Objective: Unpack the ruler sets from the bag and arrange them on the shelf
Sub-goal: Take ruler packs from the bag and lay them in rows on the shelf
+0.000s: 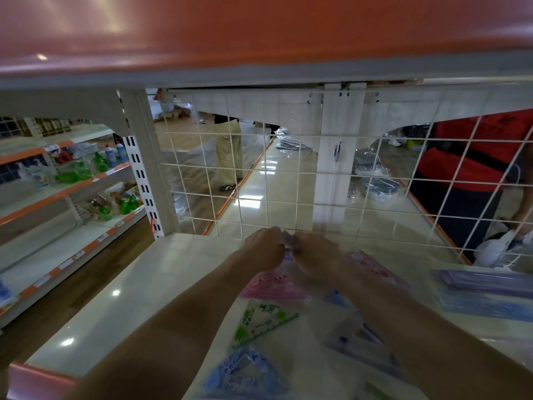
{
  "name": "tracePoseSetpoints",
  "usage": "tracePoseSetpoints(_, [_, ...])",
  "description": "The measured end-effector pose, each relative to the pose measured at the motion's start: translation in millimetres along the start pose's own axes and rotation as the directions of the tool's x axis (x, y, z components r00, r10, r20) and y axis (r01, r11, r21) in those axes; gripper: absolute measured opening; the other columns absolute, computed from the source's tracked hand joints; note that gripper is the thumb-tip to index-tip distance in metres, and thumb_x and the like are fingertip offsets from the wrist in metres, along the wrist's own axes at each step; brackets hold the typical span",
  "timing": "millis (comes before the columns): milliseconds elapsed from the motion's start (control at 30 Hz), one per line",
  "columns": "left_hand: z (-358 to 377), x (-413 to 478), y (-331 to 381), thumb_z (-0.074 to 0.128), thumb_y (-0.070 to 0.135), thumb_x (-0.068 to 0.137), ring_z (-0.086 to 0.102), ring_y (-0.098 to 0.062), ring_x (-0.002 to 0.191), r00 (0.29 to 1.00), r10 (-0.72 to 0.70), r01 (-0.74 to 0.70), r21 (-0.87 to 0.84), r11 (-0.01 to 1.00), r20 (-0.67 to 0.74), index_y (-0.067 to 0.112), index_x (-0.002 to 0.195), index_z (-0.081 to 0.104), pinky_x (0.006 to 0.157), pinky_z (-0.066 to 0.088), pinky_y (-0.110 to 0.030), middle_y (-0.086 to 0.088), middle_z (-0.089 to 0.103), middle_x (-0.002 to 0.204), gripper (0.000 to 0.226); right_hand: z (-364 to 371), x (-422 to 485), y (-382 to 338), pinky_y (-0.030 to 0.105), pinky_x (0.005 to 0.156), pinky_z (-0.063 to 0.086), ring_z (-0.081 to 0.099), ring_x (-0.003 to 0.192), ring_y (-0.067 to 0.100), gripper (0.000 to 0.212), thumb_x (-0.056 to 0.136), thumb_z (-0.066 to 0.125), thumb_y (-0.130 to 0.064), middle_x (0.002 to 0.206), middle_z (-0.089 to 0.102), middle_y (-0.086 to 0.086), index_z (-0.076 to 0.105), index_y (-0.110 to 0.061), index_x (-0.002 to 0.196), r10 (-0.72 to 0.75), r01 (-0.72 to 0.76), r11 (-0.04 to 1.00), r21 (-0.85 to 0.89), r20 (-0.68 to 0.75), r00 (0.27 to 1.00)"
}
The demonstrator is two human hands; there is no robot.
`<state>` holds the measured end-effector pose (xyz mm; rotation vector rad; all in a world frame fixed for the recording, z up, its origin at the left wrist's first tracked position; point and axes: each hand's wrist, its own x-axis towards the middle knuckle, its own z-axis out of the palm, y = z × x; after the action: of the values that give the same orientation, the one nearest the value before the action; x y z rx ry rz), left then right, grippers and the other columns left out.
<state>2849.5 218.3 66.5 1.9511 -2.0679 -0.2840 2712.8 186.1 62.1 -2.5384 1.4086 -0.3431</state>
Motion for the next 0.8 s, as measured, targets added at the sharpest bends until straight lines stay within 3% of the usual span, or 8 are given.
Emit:
tracePoseSetpoints(100, [2, 0, 0, 0.044, 0.012, 0.089, 0.059, -0.023, 0.105, 0.999, -0.007, 0.010, 0.050, 0.999, -0.050, 0.033, 0.117, 0.063, 0.084, 0.050, -0.034, -0.002, 0.063, 0.114, 0.039, -1, 0, 2, 0.026, 0.072, 0.035, 0.060, 0.102, 0.025, 0.025, 0.099, 0.040, -0.016, 0.111, 0.064, 0.009, 0.061, -0.010, 0.111, -0.014, 0.014, 1.000, 0.013, -0.032, 0.999])
tracePoseSetpoints(200, [-5, -3, 1, 0.048, 0.010, 0.090, 0.060, -0.028, 0.097, 0.992, -0.032, 0.034, 0.017, 0.999, -0.121, 0.015, 0.111, 0.067, 0.072, 0.042, -0.028, -0.010, 0.064, 0.104, 0.028, -5, 1, 4, 0.028, 0.066, 0.035, 0.062, 0.088, 0.024, 0.022, 0.095, 0.046, -0.012, 0.095, 0.066, 0.008, 0.066, -0.011, 0.102, -0.022, 0.024, 0.999, 0.030, -0.066, 0.998])
tracePoseSetpoints(333, [-4, -6, -4, 0.050, 0.015, 0.089, 0.061, -0.029, 0.088, 0.996, -0.045, 0.046, 0.008, 0.999, -0.077, 0.006, 0.096, 0.067, 0.063, 0.037, -0.027, -0.014, 0.065, 0.095, 0.020, -6, 0, 8, 0.028, 0.067, 0.041, 0.059, 0.079, 0.020, 0.021, 0.091, 0.049, -0.014, 0.084, 0.062, 0.002, 0.069, -0.014, 0.099, -0.047, 0.048, 0.997, 0.055, -0.020, 0.999])
tracePoseSetpoints(433, [-5, -2, -8, 0.051, 0.015, 0.088, 0.059, -0.026, 0.081, 0.998, -0.066, 0.067, 0.017, 0.998, -0.019, 0.004, 0.090, 0.066, 0.062, 0.038, -0.028, -0.013, 0.063, 0.088, 0.018, -11, -2, 9, 0.024, 0.064, 0.040, 0.059, 0.081, 0.017, 0.023, 0.092, 0.052, -0.022, 0.091, 0.066, 0.002, 0.069, -0.015, 0.105, -0.050, 0.049, 0.994, 0.095, 0.005, 0.999])
tracePoseSetpoints(533, [-7, 0, -8, 0.050, 0.013, 0.087, 0.060, -0.025, 0.082, 0.999, -0.046, 0.046, 0.018, 0.999, -0.016, 0.005, 0.094, 0.066, 0.063, 0.042, -0.029, -0.012, 0.064, 0.092, 0.019, -21, -6, 11, 0.024, 0.071, 0.044, 0.061, 0.092, 0.017, 0.034, 0.093, 0.055, -0.038, 0.105, 0.067, 0.004, 0.065, -0.012, 0.112, -0.021, 0.029, 0.988, 0.151, -0.053, 0.998])
tracePoseSetpoints(700, [-7, -3, 0, 0.041, 0.008, 0.093, 0.058, -0.021, 0.089, 0.999, 0.042, -0.042, 0.043, 0.998, -0.001, 0.023, 0.118, 0.066, 0.072, 0.044, -0.028, -0.006, 0.061, 0.098, 0.038, -22, -9, 10, 0.022, 0.070, 0.041, 0.061, 0.091, 0.018, 0.030, 0.095, 0.054, -0.034, 0.103, 0.067, 0.005, 0.066, -0.010, 0.108, -0.039, 0.043, 0.996, 0.078, -0.057, 0.998])
tracePoseSetpoints(800, [-6, 0, -2, 0.040, 0.010, 0.093, 0.058, -0.024, 0.098, 0.999, 0.007, -0.009, 0.041, 0.999, 0.045, 0.020, 0.118, 0.062, 0.076, 0.043, -0.028, -0.008, 0.062, 0.110, 0.035, -22, -9, 11, 0.018, 0.062, 0.035, 0.054, 0.084, 0.013, 0.037, 0.095, 0.052, -0.041, 0.100, 0.064, 0.002, 0.065, -0.009, 0.108, -0.069, 0.076, 0.990, 0.119, -0.061, 0.996])
